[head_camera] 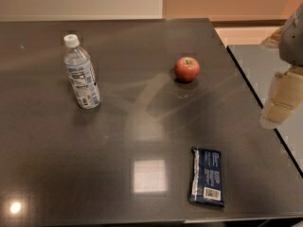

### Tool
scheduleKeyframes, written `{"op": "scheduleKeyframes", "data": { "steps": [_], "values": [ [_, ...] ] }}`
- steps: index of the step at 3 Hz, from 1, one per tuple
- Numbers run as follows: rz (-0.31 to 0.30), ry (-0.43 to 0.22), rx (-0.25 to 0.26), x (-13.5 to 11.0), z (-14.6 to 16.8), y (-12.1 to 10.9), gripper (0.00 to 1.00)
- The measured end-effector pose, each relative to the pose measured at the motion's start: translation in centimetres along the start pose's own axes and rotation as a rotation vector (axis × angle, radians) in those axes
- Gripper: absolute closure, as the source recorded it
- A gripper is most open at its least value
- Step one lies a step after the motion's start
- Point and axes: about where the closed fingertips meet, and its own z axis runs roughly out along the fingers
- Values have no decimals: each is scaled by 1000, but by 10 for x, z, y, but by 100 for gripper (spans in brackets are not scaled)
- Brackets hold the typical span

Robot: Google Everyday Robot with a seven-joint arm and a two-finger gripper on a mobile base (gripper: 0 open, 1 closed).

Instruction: Move rxbar blueberry near apple

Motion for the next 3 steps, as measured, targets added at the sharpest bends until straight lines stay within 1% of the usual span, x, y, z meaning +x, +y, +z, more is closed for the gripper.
{"op": "scheduleKeyframes", "data": {
  "steps": [1, 2, 3],
  "values": [
    [0, -2, 2, 0, 0, 0, 0],
    [-31, -53, -13, -5, 6, 2, 0],
    [-93, -115, -40, -12, 20, 15, 0]
  ]
}}
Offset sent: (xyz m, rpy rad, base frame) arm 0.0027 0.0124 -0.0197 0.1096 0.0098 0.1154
